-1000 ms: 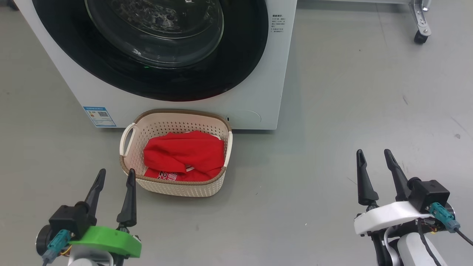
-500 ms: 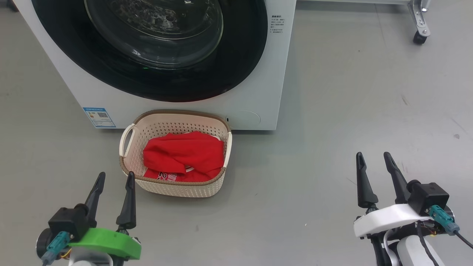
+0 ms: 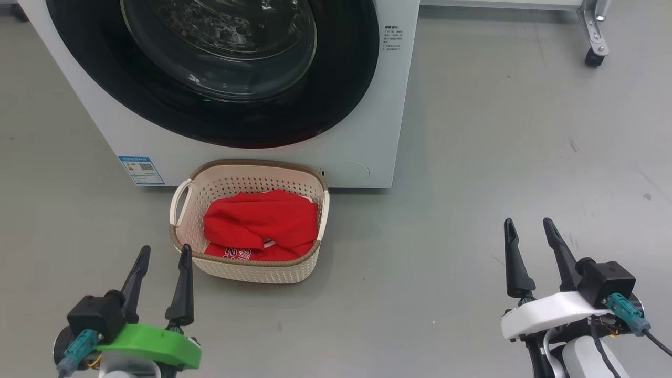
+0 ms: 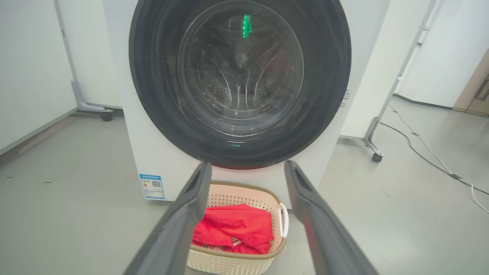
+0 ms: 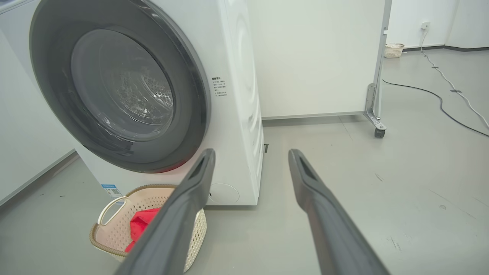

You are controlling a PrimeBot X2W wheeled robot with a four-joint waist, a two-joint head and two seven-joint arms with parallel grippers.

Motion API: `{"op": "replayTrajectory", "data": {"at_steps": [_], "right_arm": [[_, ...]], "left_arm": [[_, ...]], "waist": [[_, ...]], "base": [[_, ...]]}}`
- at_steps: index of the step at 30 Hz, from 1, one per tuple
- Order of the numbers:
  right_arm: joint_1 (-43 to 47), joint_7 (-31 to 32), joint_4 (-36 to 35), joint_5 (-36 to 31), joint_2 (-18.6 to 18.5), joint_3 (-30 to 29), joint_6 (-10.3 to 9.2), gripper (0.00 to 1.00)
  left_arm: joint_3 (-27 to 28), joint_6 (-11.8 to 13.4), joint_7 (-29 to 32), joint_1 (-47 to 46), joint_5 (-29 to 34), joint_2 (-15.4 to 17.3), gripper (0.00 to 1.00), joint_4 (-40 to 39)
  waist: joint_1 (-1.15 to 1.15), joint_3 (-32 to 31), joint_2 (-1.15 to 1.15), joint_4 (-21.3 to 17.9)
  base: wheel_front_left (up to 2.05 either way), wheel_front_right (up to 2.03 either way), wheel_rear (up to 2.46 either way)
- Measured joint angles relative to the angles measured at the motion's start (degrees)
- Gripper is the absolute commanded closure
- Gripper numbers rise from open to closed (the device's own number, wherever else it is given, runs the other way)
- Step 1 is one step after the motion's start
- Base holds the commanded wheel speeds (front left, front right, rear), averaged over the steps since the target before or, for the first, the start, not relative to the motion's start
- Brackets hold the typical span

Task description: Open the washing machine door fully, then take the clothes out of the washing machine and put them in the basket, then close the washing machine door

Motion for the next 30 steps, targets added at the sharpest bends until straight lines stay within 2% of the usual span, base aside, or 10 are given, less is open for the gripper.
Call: {"op": "replayTrajectory", "data": {"at_steps": [2,3,8,15,30], "right_arm": [[0.04,0.00,0.01,-0.01,0.02,0.05,0.01,0.00],[0.07,0.00,0.01,-0.09,0.04,0.09,0.01,1.00],[1.77,0.03,2.82,-0.04,0.88,0.38,-0.01,1.00],[2.30,0.44,2.92,2.03,0.91,0.22,0.00,1.00],[2.29,2.92,2.85,13.18,1.01,-1.74,0.16,1.00]], "left_arm": [[-0.15,0.00,0.00,0.02,-0.02,0.05,0.00,0.03],[-0.22,0.00,0.01,0.03,-0.24,0.05,1.00,0.07],[-0.96,0.08,0.03,1.25,-0.29,-1.20,1.00,2.82],[-0.89,0.08,0.53,1.68,-2.41,-1.29,1.00,2.78],[0.70,0.08,2.97,1.70,-12.32,-1.42,1.00,2.45]], "waist": [[0.00,-0.11,0.00,-0.02],[0.00,-0.15,0.00,-0.03],[0.00,-0.17,0.00,-0.03],[0.00,-0.34,0.00,-0.12],[0.00,-0.84,0.00,-0.35]], "base": [[0.00,0.00,0.00],[0.00,0.00,0.00],[0.00,0.00,0.00],[0.00,0.00,0.00],[0.00,0.00,0.00]]}}
